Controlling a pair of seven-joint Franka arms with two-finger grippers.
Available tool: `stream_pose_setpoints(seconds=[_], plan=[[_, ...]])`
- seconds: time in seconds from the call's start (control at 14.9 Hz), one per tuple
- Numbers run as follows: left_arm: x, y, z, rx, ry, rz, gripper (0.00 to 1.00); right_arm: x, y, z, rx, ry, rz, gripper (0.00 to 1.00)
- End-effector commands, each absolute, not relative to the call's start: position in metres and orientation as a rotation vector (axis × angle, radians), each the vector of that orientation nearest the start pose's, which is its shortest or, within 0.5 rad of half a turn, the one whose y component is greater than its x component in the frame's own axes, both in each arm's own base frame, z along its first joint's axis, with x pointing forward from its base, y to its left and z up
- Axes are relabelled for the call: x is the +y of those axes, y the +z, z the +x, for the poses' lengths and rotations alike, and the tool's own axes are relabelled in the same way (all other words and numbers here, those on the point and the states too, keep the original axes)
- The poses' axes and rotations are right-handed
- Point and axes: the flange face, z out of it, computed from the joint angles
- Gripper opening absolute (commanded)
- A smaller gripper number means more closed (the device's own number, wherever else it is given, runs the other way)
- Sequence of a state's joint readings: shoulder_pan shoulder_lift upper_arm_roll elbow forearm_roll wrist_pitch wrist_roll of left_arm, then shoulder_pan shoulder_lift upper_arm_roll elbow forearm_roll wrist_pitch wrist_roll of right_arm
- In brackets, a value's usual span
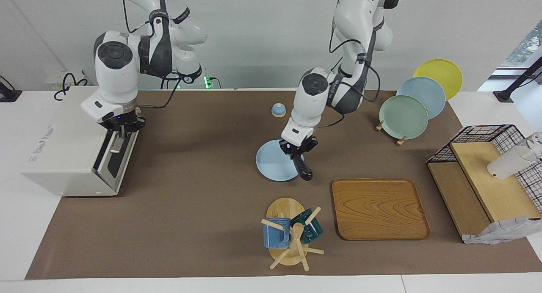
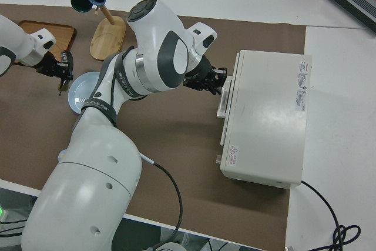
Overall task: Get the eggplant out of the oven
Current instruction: 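Carry the eggplant onto the wooden board with the left gripper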
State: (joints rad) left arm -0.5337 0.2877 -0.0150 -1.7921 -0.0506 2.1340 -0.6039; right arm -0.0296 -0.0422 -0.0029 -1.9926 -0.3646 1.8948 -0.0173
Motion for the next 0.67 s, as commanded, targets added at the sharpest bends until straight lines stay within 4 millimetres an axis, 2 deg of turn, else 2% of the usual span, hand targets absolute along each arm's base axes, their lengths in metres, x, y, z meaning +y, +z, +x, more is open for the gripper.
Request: stream_pose_setpoints(seconds=[0.0,0.13,0.27,0.34,0.4,0.47,0.54,0.61], plan=[[-0.261,0.427,0.597,-0.127,0.016,-3.208,0.0,-0.032,0.54,0.544,-0.13,0.104,-3.392,0.17],[-0.215,0.432,0.623,-0.135,0.002,-3.236,0.0,-0.035,0.585,0.542,-0.033,0.091,-3.284,0.37],[-0.168,0.426,0.639,-0.134,-0.002,-3.235,0.0,-0.048,0.61,0.538,0.046,0.09,-3.201,0.44],[-0.152,0.422,0.647,-0.124,0.001,-3.238,0.0,-0.051,0.614,0.536,0.055,0.104,-3.193,0.47],[-0.136,0.416,0.662,-0.126,-0.007,-3.241,0.0,-0.052,0.615,0.536,0.06,0.111,-3.194,0.56],[-0.131,0.404,0.674,-0.107,-0.005,-3.241,0.0,-0.057,0.615,0.535,0.073,0.114,-3.193,0.83],[-0.127,0.387,0.682,-0.1,0.008,-3.24,0.0,-0.059,0.614,0.535,0.075,0.117,-3.19,1.0],[-0.114,0.377,0.691,-0.108,-0.004,-3.242,0.0,-0.061,0.614,0.535,0.07,0.111,-3.184,1.0]])
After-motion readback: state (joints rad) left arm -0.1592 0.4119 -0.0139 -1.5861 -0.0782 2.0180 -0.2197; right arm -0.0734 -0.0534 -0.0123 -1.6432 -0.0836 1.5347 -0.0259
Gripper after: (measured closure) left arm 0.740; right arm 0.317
